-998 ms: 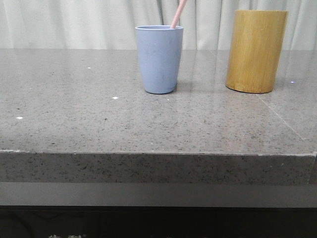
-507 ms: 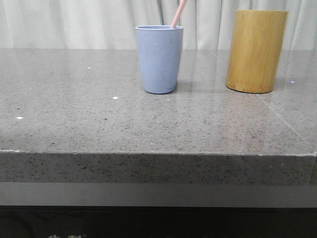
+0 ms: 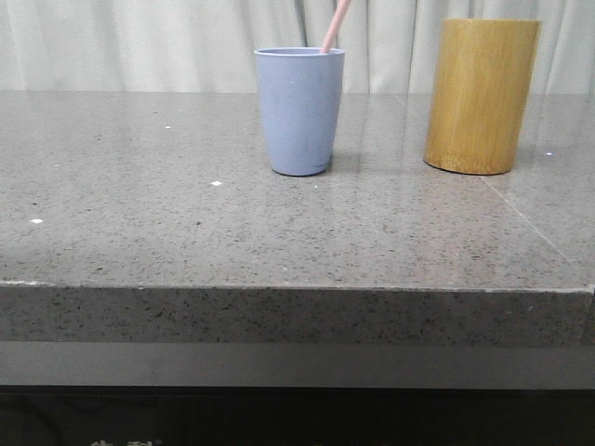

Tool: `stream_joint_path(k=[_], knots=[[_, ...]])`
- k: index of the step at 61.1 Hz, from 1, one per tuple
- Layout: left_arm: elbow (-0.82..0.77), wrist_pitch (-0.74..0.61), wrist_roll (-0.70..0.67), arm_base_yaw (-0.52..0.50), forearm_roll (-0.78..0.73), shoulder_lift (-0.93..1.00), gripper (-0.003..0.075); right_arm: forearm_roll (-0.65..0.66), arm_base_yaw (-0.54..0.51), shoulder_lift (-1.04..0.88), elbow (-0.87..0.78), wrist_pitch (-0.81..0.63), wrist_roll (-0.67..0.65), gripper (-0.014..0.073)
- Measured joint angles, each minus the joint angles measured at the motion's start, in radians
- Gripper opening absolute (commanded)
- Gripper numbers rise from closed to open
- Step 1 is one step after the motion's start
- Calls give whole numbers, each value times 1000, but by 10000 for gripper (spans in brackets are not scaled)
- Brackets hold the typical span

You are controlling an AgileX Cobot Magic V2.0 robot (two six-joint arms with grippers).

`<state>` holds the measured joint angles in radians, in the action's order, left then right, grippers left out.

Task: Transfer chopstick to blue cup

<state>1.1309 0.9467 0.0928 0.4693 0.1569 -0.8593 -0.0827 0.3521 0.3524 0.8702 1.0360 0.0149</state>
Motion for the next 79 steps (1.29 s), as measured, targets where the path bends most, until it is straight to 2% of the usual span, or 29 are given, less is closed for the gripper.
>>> stream_joint_path(k=[10, 16, 33, 46, 53, 61, 79], knots=[[-63, -63, 5, -12, 0, 50, -19, 2, 0, 0, 0, 0, 0, -67], [-147, -145, 17, -59, -35, 134, -19, 2, 0, 0, 0, 0, 0, -67], [-577, -477, 26, -291, -75, 465, -19, 2, 0, 0, 0, 2, 0, -67], [-921, -719, 26, -355, -41, 731, -19, 2, 0, 0, 0, 2, 0, -67], [-1051, -796, 26, -379, -1, 837, -19, 2, 0, 0, 0, 2, 0, -67], [-1134, -840, 26, -393, 24, 863, -19, 2, 0, 0, 0, 2, 0, -67], [-1134, -879, 26, -395, 30, 863, -19, 2, 0, 0, -1, 6, 0, -67]])
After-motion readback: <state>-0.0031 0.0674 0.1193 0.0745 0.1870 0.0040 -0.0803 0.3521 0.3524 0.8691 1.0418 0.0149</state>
